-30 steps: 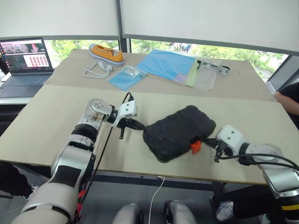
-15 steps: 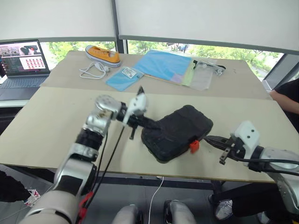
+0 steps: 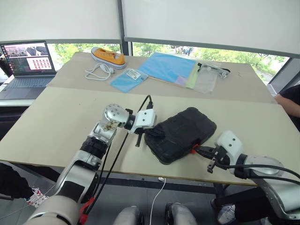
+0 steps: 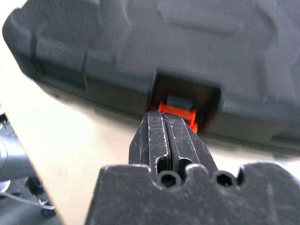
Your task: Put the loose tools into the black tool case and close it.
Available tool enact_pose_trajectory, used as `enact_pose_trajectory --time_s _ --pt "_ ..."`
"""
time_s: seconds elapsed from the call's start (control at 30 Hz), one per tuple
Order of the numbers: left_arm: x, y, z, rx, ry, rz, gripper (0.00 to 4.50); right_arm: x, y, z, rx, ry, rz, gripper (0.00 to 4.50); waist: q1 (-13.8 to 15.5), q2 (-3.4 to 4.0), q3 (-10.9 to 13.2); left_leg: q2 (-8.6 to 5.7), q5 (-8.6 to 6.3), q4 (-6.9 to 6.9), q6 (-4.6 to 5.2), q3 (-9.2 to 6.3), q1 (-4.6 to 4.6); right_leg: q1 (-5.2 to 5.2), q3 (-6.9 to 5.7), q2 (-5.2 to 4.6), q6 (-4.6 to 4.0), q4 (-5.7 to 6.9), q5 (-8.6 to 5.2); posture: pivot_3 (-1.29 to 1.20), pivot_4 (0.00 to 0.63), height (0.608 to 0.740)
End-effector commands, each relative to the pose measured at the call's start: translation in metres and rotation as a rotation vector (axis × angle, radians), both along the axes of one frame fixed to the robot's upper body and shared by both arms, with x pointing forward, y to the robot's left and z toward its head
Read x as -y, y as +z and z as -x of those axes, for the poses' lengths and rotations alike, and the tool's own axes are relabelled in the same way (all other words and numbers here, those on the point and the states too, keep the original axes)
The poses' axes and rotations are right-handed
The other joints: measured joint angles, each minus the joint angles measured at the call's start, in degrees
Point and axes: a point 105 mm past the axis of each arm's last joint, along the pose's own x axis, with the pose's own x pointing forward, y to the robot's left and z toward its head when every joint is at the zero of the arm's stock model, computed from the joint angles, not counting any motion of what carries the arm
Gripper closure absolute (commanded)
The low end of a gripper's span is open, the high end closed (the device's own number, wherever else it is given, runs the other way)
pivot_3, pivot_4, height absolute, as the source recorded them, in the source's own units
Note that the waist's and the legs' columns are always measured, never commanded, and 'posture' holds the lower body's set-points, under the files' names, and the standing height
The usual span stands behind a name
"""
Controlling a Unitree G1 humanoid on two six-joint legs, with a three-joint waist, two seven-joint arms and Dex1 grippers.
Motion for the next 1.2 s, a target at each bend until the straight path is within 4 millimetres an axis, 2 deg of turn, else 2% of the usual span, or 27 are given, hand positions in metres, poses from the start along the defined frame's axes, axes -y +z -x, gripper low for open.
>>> enact_pose_trajectory --time_s 0.03,0.13,0.3,0.4,0.53,0.67,0.83,0.97,1.07,1.2 --pt "-0.003 -0.016 0.002 -0.029 0.005 -0.059 4.49 0.006 0.016 0.003 0.058 -0.046 -0.023 4.5 0.03 0.0 0.0 0.0 0.0 0.0 0.0 0.0 0.0 0.0 0.01 0.0 0.02 -0.01 -0.01 0.0 0.15 0.718" --pt "0.004 -0.017 0.003 -0.02 -0.008 -0.056 4.49 0.01 0.012 0.007 0.042 -0.074 -0.035 4.5 0.05 0.01 0.0 0.01 -0.01 0.0 0.02 0.0 0.0 0.0 0.02 -0.01 0.22 0.0 -0.13 0.0 0.15 0.718" --pt "0.023 -0.013 0.002 0.018 -0.041 -0.033 4.49 0.012 -0.014 0.014 -0.04 -0.08 -0.017 4.5 0.51 0.0 -0.02 -0.01 -0.07 0.01 0.13 -0.02 -0.01 0.02 0.01 -0.02 0.23 0.0 -0.14 0.0 0.15 0.718" --pt "0.031 -0.012 0.0 0.066 -0.054 -0.04 4.49 0.011 -0.026 0.01 -0.052 -0.086 0.001 4.5 0.51 -0.01 -0.02 -0.03 -0.13 0.03 0.24 -0.01 -0.02 0.05 0.0 -0.02 0.24 -0.02 -0.14 0.0 0.15 0.718" --pt "0.041 -0.015 -0.003 0.13 -0.077 -0.064 4.49 0.008 -0.029 0.001 -0.041 -0.083 0.001 4.5 0.39 -0.01 -0.02 -0.04 -0.14 0.03 0.28 0.0 -0.03 0.04 0.01 -0.02 0.25 -0.03 -0.14 0.0 0.15 0.718" --pt "0.05 -0.023 -0.002 0.171 -0.107 -0.103 4.49 0.003 -0.023 -0.009 0.0 -0.061 0.015 4.5 0.31 -0.02 -0.02 -0.04 -0.14 0.02 0.3 0.0 -0.02 0.04 0.0 -0.02 0.3 -0.04 -0.16 0.0 0.15 0.718" --pt "0.042 -0.041 0.0 0.211 -0.146 -0.176 4.49 -0.007 0.014 -0.017 0.085 -0.025 -0.049 4.5 0.33 -0.03 -0.04 -0.02 -0.17 0.02 0.35 -0.01 0.0 0.07 -0.01 -0.05 0.32 -0.04 -0.17 0.0 0.15 0.718" --pt "0.039 -0.047 0.001 0.241 -0.166 -0.203 4.49 -0.013 0.034 -0.02 0.129 -0.011 -0.087 4.5 0.03 -0.01 -0.05 -0.01 -0.16 0.03 0.37 0.0 0.02 0.07 0.01 -0.08 0.39 -0.03 -0.16 0.0 0.15 0.718" --pt "0.038 -0.052 0.001 0.27 -0.184 -0.229 4.49 -0.016 0.035 -0.021 0.126 -0.004 -0.092 4.5 -0.07 -0.02 -0.05 0.0 -0.09 0.03 0.44 0.01 0.03 0.07 0.03 -0.08 0.47 -0.04 -0.09 0.0 0.15 0.718" --pt "0.039 -0.053 0.001 0.267 -0.182 -0.221 4.49 -0.016 0.024 -0.023 0.106 -0.008 -0.073 4.5 -0.06 -0.02 -0.18 0.02 -0.06 0.03 0.53 0.01 0.04 0.08 0.02 -0.08 0.56 -0.03 -0.03 0.0 0.15 0.718"
